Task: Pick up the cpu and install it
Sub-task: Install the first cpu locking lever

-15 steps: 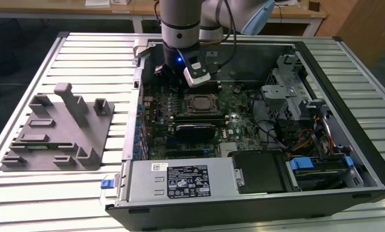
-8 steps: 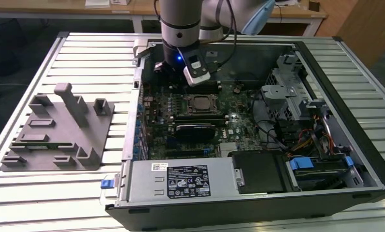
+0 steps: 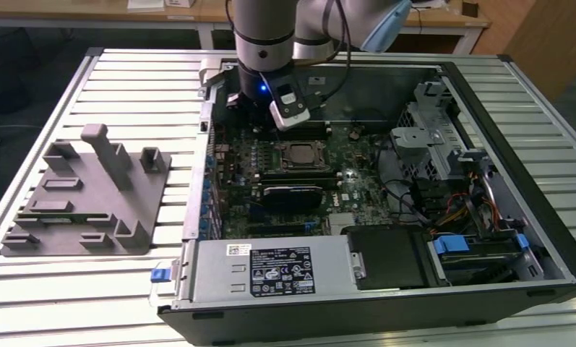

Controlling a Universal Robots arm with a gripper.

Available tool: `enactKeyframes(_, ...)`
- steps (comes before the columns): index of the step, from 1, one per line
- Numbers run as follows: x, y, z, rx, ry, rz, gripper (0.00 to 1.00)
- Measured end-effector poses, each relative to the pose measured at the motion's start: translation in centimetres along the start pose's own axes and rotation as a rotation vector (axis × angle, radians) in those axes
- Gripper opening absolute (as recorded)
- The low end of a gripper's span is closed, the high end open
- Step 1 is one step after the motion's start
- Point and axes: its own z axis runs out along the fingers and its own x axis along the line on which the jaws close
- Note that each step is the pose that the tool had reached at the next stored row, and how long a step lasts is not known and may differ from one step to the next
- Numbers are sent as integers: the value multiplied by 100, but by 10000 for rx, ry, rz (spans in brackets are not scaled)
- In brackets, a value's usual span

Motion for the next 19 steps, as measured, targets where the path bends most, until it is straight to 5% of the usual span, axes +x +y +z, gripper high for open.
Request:
enactKeyframes(1,6,-3,0,-80,9,-13,11)
enactKeyframes(5,15,-8,-1,-648,76,-83,11)
enactKeyframes(8,22,-14,-2,-854,103,-131,11)
enactKeyframes(12,27,-21,-3,-1317,155,-182,11)
enactKeyframes(13,27,-23,-3,-1395,163,-187,11)
enactKeyframes(19,27,-20,-28,-1524,175,-185,11)
